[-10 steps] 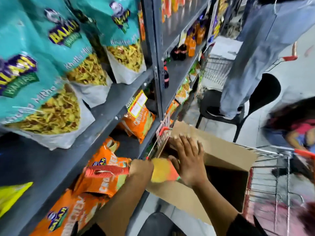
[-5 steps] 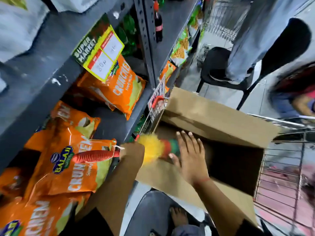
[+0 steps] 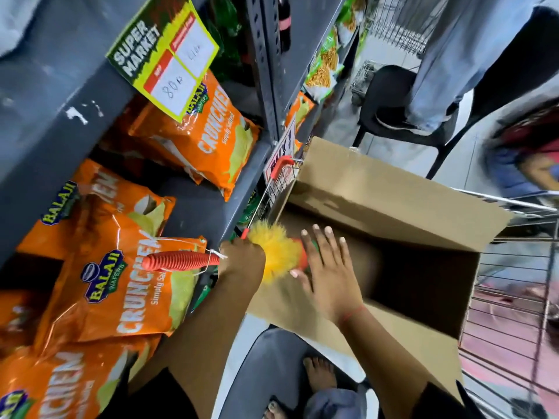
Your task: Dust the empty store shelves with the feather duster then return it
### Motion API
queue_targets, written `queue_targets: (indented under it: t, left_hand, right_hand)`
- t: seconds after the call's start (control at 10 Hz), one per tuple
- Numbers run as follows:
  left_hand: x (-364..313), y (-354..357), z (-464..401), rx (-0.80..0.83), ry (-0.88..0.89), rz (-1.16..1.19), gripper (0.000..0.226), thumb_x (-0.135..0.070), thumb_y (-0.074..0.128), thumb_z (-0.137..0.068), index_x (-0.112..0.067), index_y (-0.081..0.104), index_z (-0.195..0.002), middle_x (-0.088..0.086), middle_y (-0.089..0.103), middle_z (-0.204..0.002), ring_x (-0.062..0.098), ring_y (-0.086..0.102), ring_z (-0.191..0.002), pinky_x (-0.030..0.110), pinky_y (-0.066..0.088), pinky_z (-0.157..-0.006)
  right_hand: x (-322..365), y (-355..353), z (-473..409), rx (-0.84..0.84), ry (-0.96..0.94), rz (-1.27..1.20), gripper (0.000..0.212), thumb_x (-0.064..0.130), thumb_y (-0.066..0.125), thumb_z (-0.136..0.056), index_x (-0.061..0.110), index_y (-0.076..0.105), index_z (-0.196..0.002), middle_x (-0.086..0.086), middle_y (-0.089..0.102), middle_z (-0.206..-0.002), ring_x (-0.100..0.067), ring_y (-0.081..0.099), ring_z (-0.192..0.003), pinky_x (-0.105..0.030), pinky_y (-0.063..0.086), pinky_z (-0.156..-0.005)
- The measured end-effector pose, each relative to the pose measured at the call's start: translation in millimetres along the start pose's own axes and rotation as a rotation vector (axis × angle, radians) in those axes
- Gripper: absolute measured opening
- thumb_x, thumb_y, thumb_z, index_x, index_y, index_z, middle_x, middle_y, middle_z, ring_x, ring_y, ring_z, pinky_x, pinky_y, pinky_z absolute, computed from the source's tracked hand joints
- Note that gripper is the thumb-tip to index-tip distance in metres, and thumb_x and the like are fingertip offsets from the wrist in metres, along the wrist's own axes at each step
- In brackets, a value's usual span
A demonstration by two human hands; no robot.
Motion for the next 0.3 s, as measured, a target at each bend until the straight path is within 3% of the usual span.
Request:
queue_targets:
  t: [0.1, 0.2, 0.3]
  left_hand:
    - [0, -16, 14, -0.067, 0.028, 0.045, 0.043, -0.010, 0.043, -0.091, -0.002, 0.039, -0.133, 0.017, 0.043, -0.137, 0.032, 0.039, -0.126, 0.041, 0.039, -0.099]
    - [-2, -56, 33, -0.241, 0.118, 0.140, 0.053, -0.020, 0.040, -0.096, -0.003, 0.020, -0.143, 0.018, 0.024, -0.150, 0.034, 0.024, -0.137, 0.042, 0.027, -0.110]
    - [-6, -115, 62, -0.403, 0.227, 0.254, 0.059, -0.025, 0.036, -0.098, -0.008, 0.010, -0.147, 0.015, 0.015, -0.155, 0.029, 0.015, -0.142, 0.040, 0.016, -0.116]
  right_hand:
    - [3, -21, 7, -0.026, -0.011, 0.008, 0.061, 0.043, 0.031, -0.088, 0.006, 0.042, -0.135, -0.021, 0.045, -0.138, -0.039, 0.037, -0.129, -0.057, 0.022, -0.104]
    - [7, -63, 9, -0.098, -0.042, 0.000, 0.055, 0.036, 0.032, -0.088, 0.006, 0.047, -0.131, -0.023, 0.047, -0.136, -0.040, 0.041, -0.125, -0.055, 0.024, -0.105]
    - [12, -118, 8, -0.208, -0.021, 0.011, 0.053, 0.033, 0.037, -0.083, 0.006, 0.051, -0.127, -0.024, 0.051, -0.131, -0.042, 0.048, -0.119, -0.065, 0.030, -0.094]
Point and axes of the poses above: each hand's wrist, its own z-axis away from the middle knuckle, its own y-axis out of the palm, x = y × z, the point moved 9 cm from there along -z, towards the middle knuckle
